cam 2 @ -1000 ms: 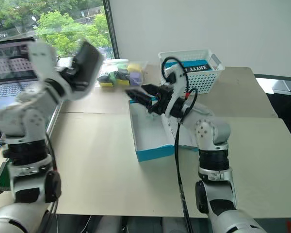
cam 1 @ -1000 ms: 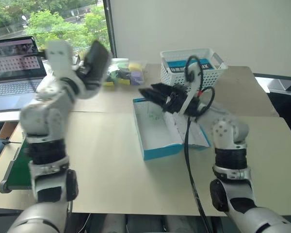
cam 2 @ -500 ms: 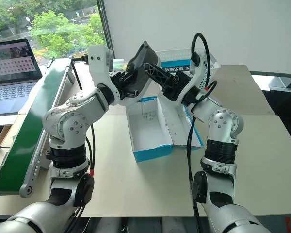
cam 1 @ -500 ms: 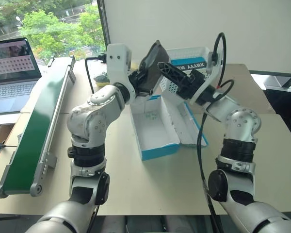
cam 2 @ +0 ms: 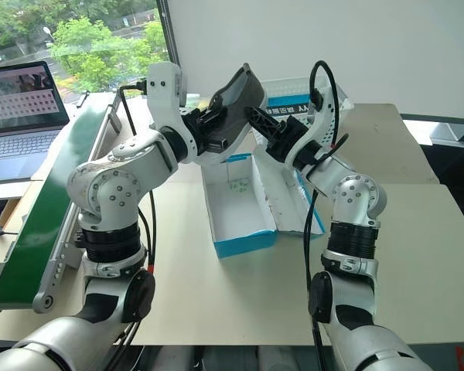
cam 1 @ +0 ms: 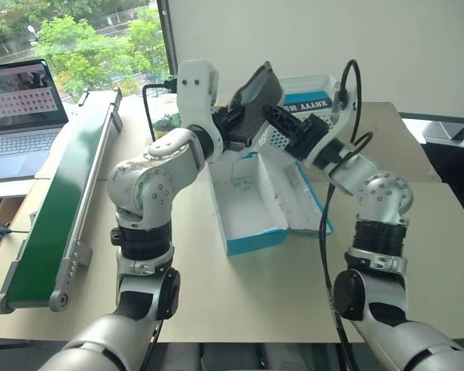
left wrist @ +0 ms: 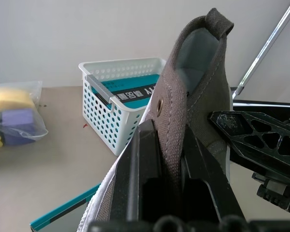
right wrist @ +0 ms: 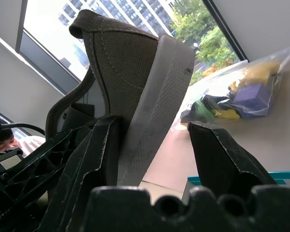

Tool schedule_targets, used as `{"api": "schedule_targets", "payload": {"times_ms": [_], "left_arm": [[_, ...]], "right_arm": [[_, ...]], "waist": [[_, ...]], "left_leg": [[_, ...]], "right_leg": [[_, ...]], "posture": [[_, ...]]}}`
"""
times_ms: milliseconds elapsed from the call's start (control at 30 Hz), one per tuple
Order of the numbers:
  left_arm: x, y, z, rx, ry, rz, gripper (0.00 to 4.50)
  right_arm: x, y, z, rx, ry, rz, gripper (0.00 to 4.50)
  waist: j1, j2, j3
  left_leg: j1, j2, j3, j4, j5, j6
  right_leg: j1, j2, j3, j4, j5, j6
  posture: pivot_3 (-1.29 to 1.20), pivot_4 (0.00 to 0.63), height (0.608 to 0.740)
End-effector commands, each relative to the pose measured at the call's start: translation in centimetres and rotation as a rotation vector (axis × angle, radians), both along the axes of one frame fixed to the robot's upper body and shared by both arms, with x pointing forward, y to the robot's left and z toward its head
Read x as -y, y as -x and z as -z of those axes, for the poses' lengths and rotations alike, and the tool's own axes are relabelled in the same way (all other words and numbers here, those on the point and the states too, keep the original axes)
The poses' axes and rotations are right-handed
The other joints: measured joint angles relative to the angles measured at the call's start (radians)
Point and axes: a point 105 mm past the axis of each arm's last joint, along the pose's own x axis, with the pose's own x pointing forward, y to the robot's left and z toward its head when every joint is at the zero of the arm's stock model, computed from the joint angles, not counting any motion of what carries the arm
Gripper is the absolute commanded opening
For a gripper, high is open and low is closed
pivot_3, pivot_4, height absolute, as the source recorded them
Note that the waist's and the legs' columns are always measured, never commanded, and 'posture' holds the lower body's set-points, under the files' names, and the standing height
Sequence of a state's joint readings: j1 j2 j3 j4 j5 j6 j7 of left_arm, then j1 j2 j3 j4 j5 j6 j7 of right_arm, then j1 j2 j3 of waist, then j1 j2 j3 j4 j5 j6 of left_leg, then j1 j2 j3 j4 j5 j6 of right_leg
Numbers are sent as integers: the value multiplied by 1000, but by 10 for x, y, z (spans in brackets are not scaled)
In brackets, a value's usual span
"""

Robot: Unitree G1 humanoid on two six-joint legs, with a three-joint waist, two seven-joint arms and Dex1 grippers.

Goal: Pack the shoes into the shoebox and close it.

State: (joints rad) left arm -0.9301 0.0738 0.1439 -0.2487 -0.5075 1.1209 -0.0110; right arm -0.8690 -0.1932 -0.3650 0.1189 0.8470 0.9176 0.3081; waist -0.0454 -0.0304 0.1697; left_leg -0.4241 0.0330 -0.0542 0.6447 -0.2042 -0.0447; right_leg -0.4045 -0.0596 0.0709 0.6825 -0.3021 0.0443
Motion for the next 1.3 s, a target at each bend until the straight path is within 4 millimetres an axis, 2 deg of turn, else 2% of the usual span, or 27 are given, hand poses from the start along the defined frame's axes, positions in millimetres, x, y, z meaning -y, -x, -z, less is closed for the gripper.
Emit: {"api": "schedule_targets", "payload": {"times_ms": [33,133,267,333,400,433,467,533,633,700,767,867,967,1067,1300], "left_arm": [[10,18,-16,64,20,74,0],[14,22,7,-26,3,115,0],[13,27,30,-104,-23,135,0],[11,28,35,-119,-23,135,0],[8,27,37,-124,-17,126,926],[4,27,39,-132,-23,127,1130],[0,27,40,-143,-26,128,1546],[-21,27,45,-173,-45,114,2299],[-44,30,51,-245,-32,135,2299],[-58,34,53,-252,-81,143,2299],[-65,37,57,-257,-133,142,2299],[-74,52,66,-260,-251,201,2299],[-79,60,74,-263,-318,226,2299],[-83,61,77,-260,-329,211,2299],[-80,65,81,-252,-330,218,2299]], "right_arm": [[7,0,-10,53,-14,31,1502],[6,0,-10,56,-17,36,582],[5,-1,-9,56,-17,36,375],[4,-1,-10,57,-19,34,357],[4,-1,-10,58,-19,33,343],[4,-2,-10,57,-8,38,333],[4,-3,-10,56,4,45,324],[6,-5,-9,64,59,62,293],[9,-7,-13,58,57,66,293],[14,-12,-12,33,63,77,293],[19,-16,-5,5,109,100,293],[18,-23,12,-63,274,103,293],[14,-24,26,-108,403,69,293],[16,-28,53,-147,581,54,293],[8,-27,70,-113,824,-29,293]], "waist": [[0,0,0],[-1,0,0],[-1,0,0],[1,0,0],[2,0,0],[6,0,0],[8,0,0],[4,0,0],[-9,0,0],[-19,1,0],[-21,1,0],[-21,1,0],[-22,1,1],[-21,1,1],[-17,1,1]], "left_leg": [[0,0,0,0,0,0],[0,0,0,0,0,0],[0,0,0,0,0,0],[0,0,0,0,0,0],[0,0,0,0,0,0],[0,0,0,0,0,0],[0,0,0,0,0,0],[0,0,0,0,0,0],[0,0,0,0,0,0],[1,0,0,0,0,0],[1,0,0,0,0,0],[1,0,0,0,0,0],[1,0,0,-1,0,0],[1,0,0,-1,0,0],[1,0,0,-1,0,0]], "right_leg": [[0,0,0,0,0,0],[0,0,0,0,0,0],[0,0,0,1,0,0],[0,0,0,1,0,0],[0,0,0,0,0,0],[0,0,0,0,0,0],[1,0,0,0,0,0],[0,0,0,-1,0,0],[0,0,0,0,0,0],[0,0,0,-1,0,0],[0,0,0,-1,0,0],[0,0,0,-1,0,0],[0,0,0,-1,0,0],[0,0,0,-3,0,0],[0,0,0,-3,0,0]], "posture": [[0,150,740],[0,150,740],[0,150,740],[0,150,740],[0,150,740],[0,150,740],[0,150,740],[0,150,740],[0,150,740],[0,150,740],[0,150,740],[0,150,740],[0,150,740],[0,150,740],[0,150,740]]}}
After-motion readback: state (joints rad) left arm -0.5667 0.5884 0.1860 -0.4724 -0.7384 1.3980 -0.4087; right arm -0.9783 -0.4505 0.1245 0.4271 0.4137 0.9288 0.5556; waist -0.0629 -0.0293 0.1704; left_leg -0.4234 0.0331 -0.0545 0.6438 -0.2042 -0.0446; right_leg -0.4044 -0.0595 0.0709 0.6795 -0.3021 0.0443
